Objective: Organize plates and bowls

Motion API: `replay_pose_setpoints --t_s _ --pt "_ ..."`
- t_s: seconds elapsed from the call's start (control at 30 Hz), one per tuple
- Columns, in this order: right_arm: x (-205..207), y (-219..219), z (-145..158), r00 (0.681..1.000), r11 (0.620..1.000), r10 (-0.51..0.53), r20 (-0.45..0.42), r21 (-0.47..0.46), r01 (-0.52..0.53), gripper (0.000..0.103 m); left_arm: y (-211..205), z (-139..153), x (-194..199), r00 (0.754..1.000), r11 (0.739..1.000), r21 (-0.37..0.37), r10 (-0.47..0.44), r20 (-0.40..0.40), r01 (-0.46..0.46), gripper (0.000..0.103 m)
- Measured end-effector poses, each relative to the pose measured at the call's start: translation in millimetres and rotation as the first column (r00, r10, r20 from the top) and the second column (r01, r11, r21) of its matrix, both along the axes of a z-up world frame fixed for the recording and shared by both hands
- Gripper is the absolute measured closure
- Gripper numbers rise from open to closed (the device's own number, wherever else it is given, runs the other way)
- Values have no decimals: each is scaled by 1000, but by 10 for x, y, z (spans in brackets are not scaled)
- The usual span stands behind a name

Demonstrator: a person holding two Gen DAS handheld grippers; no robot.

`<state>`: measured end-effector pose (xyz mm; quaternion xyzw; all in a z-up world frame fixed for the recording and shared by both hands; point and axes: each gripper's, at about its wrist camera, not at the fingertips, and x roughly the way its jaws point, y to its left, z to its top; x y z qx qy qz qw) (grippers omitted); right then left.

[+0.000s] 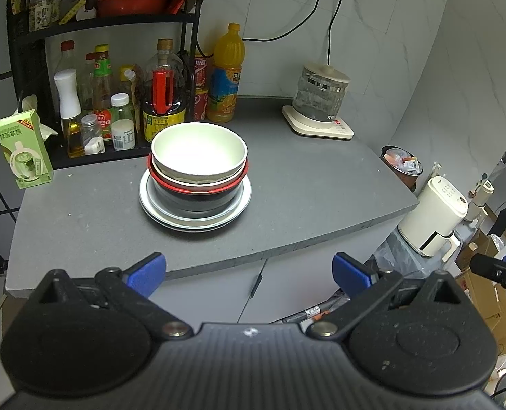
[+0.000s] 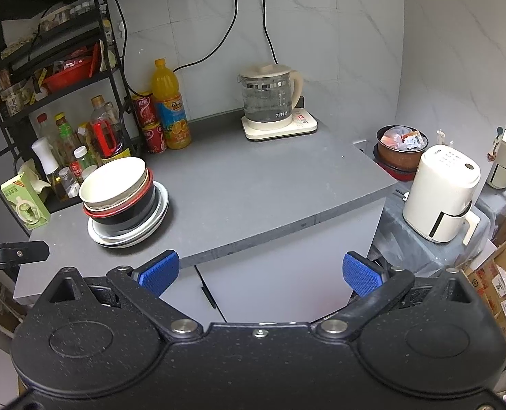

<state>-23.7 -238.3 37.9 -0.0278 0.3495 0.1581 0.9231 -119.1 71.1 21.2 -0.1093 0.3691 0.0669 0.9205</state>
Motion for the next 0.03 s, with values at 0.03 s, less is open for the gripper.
replay_pose_setpoints --t_s 0.03 --pt "-2 -2 1 1000 1000 0 1 0 0 0 0 -3 5 1000 1000 0 -6 -3 6 1"
